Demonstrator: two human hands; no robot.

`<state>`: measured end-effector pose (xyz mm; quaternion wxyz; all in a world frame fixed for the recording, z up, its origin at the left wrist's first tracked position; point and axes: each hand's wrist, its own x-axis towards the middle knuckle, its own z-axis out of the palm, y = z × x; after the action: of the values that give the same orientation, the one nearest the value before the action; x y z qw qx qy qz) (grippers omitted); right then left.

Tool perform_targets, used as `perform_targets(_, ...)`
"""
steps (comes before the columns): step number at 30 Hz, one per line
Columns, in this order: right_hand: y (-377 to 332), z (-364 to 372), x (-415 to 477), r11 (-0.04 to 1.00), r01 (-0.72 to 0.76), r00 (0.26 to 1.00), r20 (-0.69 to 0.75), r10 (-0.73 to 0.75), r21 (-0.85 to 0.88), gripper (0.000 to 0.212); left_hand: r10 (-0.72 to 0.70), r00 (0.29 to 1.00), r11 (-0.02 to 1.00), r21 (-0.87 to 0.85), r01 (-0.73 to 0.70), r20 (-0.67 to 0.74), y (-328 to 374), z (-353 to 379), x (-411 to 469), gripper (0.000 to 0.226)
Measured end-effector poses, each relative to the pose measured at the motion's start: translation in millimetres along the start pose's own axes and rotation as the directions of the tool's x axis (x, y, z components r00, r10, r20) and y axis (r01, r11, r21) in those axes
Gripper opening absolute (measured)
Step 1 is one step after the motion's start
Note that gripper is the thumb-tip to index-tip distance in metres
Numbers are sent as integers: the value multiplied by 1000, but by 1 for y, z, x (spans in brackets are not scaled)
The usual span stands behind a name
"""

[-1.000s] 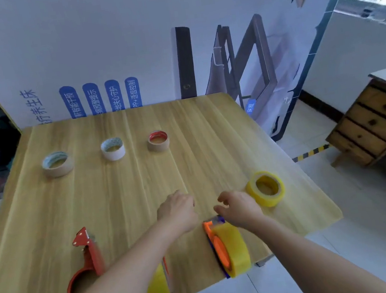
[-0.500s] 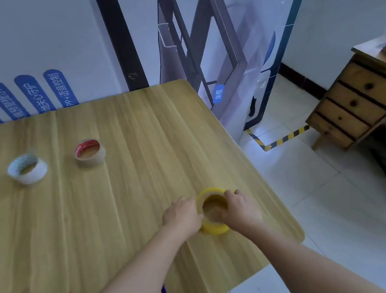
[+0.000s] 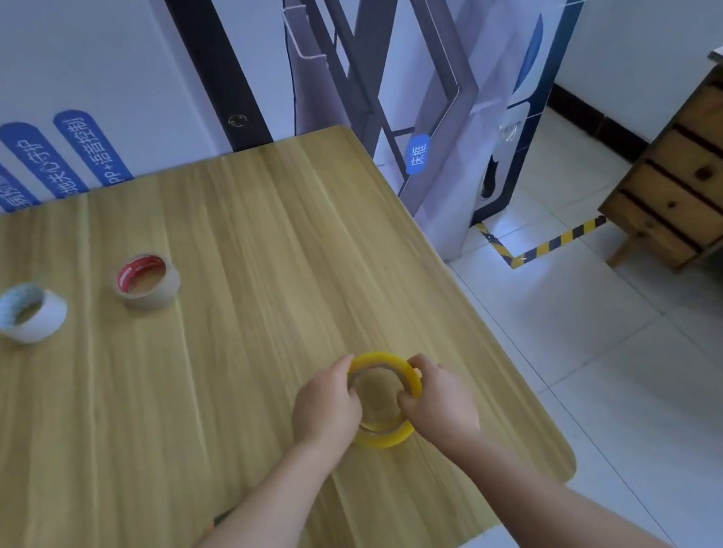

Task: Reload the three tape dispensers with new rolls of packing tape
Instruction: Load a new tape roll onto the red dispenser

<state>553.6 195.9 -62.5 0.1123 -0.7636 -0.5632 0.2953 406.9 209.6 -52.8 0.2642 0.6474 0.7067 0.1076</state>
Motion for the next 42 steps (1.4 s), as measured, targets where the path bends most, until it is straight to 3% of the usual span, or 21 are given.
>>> perform_targets(4, -31, -2, -6, 978, 137, 990, -59, -129, 156, 51, 76, 958, 980, -158, -123, -275, -12, -33, -9, 47)
perform_targets(7, -68, -7, -12, 902, 230, 972, -37, -233, 365, 48, 98, 905, 962, -195, -194, -414, -21, -63, -14, 46)
perform_targets(15, -164, -20, -51, 579, 133, 917, 122, -380, 805, 44, 105, 764, 908, -251, -334, -637, -56, -146, -41, 44)
perform_targets(19, -206, -15, -79, 486, 103, 879, 149, -453, 868, 39, 118, 712, 893, -240, -381, -692, -87, -184, -57, 37)
perform_targets(27, -290, 18, -153, 372, 106, 809, 137, -571, 922, 38, -154, 788, 838, -502, -215, -596, -171, -260, -95, 28)
perform_targets(30, -321, 33, -184, 352, 137, 778, 119, -617, 926, 61, -109, 753, 830, -477, -290, -649, -198, -293, -120, 31)
perform_targets(32, -341, 42, -203, 363, 161, 760, 119, -639, 918, 53, -33, 697, 847, -391, -361, -716, -214, -313, -138, 38)
perform_targets(34, -360, 49, -221, 379, 183, 745, 124, -655, 907, 36, 121, 619, 880, -205, -429, -776, -228, -330, -154, 40)
perform_targets(37, -387, 58, -245, 374, 206, 736, 109, -668, 904, 46, 349, 511, 869, 66, -491, -786, -244, -345, -172, 42)
perform_targets(40, -403, 66, -262, 343, 196, 713, 107, -693, 919, 46, 282, 485, 874, 13, -485, -828, -261, -356, -184, 42)
perform_targets(42, -408, 70, -268, 320, 176, 694, 113, -711, 931, 38, 127, 538, 880, -156, -449, -833, -272, -364, -189, 37)
